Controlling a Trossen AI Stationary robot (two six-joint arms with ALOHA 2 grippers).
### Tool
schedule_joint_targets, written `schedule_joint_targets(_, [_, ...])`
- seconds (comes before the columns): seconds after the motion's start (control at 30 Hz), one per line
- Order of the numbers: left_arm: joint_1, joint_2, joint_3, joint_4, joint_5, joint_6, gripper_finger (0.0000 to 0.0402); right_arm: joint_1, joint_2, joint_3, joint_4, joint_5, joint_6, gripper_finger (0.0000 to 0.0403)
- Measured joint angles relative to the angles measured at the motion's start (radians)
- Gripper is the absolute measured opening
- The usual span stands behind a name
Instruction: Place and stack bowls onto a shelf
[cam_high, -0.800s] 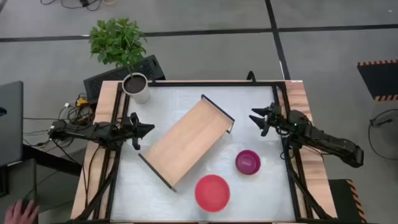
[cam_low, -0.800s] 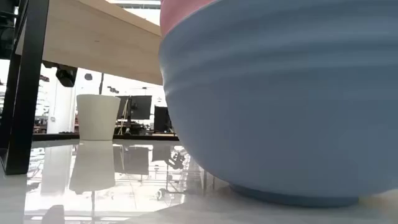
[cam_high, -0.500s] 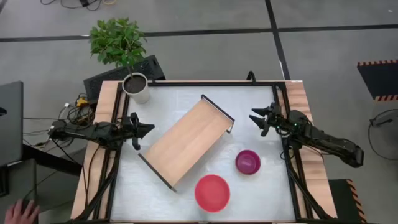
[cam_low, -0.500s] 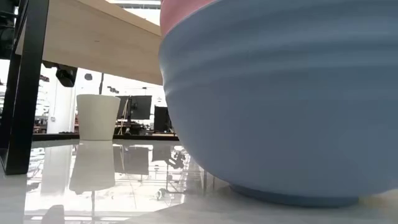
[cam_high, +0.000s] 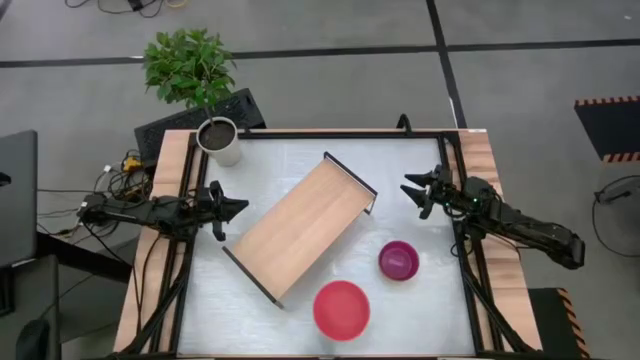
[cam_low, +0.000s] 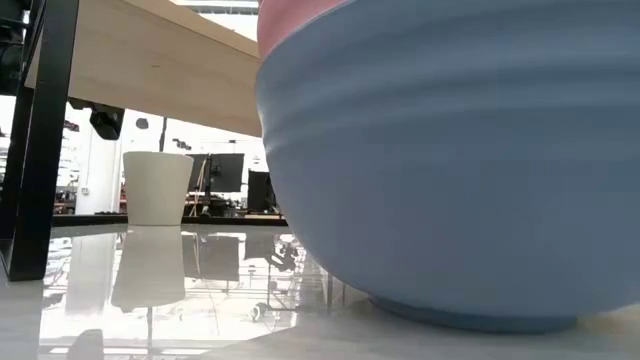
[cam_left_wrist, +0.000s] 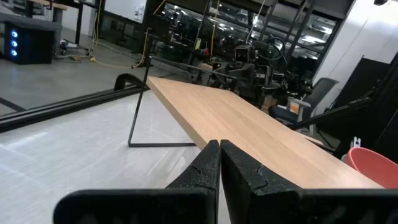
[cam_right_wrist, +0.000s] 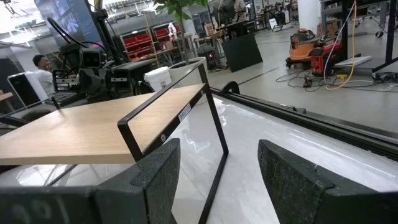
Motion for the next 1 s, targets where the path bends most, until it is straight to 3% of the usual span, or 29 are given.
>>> schedule_joint_targets(0.7, [0.000,0.000,0.000,0.000,-0.008,-0.010,0.0000,0.000,0.000,0.000,0.000,0.000,0.000,0.0242])
schedule_joint_targets(0.8, [0.000,0.000,0.000,0.000,-0.048,0.004,0.0000,0.000,0.000,0.000,0.000,0.000,0.000,0.0242])
schedule_joint_targets(1.0, [0.000,0.000,0.000,0.000,0.017,-0.142,0.0000,0.000,0.000,0.000,0.000,0.000,0.000,0.0242])
